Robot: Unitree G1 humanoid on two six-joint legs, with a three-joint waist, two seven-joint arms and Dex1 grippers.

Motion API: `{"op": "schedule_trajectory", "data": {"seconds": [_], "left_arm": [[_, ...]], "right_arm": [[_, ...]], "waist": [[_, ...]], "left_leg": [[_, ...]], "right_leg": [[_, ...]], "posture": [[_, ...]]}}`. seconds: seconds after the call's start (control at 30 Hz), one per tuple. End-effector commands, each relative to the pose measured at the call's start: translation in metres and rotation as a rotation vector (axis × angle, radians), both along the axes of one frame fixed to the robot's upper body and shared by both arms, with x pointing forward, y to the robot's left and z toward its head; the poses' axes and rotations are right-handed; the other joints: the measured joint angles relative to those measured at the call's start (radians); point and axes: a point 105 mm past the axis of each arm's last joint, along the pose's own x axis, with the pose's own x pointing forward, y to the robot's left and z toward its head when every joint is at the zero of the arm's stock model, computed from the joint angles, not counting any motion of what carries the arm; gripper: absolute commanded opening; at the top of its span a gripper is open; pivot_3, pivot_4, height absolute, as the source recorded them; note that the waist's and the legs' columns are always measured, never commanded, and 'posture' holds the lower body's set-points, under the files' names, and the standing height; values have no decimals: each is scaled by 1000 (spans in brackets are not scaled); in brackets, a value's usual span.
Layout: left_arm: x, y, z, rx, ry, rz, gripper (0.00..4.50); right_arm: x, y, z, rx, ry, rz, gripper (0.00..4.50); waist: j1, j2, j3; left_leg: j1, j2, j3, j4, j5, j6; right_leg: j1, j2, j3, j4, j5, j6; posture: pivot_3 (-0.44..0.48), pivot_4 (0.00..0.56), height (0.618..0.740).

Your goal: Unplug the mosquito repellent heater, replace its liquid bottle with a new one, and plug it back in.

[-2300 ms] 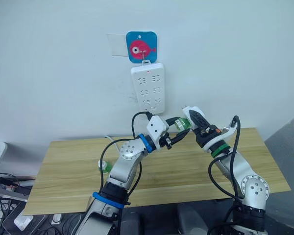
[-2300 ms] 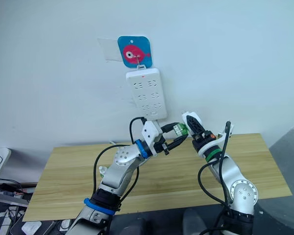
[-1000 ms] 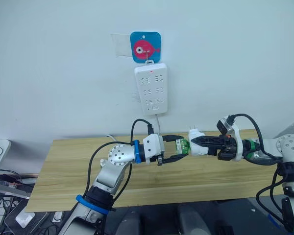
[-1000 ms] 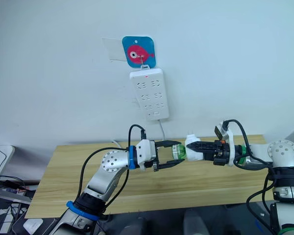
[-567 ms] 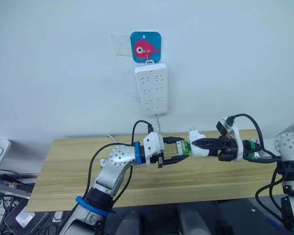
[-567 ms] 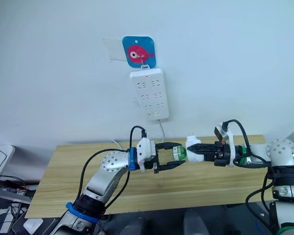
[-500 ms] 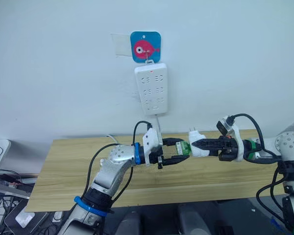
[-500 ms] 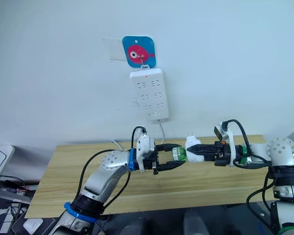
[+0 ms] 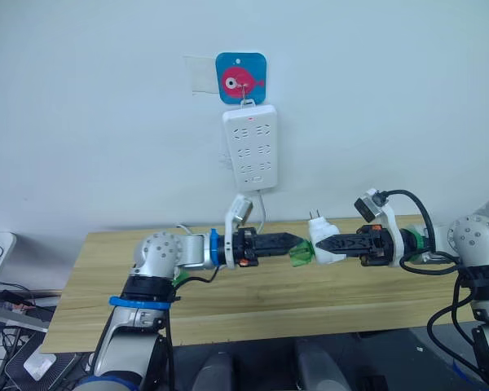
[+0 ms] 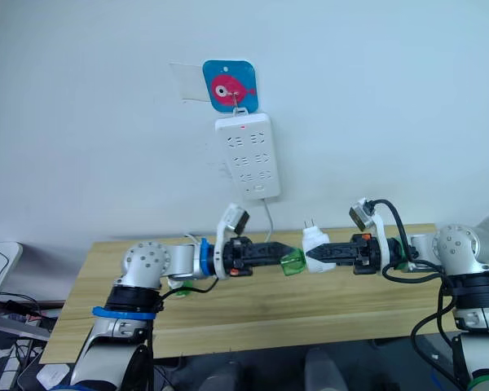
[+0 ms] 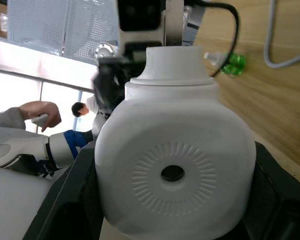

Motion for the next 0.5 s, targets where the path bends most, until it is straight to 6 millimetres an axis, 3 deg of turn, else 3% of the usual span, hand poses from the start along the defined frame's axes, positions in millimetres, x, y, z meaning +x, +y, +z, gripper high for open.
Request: {"op": "schedule_trajectory", "data": {"seconds": [0.03,0.13,0.27,0.37,0.5], "left_arm": [[10,7,11,-7,-63,66,4494],[16,24,26,65,-287,135,4494],[11,29,38,262,-897,171,4494],[8,31,34,319,-1160,201,4494],[-12,25,12,374,-1601,137,4494]], "right_arm": [[2,-2,11,23,-45,-7,2978],[10,-4,16,49,-44,-47,2978],[21,-12,16,60,-28,-116,2978],[26,-13,18,68,-20,-138,2978],[33,-14,20,64,-28,-161,2978]], "waist": [[2,0,0],[-2,-1,1],[2,1,1],[18,1,2],[29,1,2]], "left_leg": [[0,0,0,0,0,0],[0,0,1,0,0,0],[0,1,3,-2,0,-1],[0,-1,5,-2,0,-1],[-1,-1,6,-4,-1,0]], "right_leg": [[0,0,0,0,0,0],[0,-1,0,0,0,0],[-1,0,2,-1,1,-1],[-1,-3,2,-4,1,-2],[-1,-8,2,-6,1,-2]], "posture": [[-88,148,740],[-94,149,740],[-85,157,740],[-82,159,740],[-77,158,740]]}}
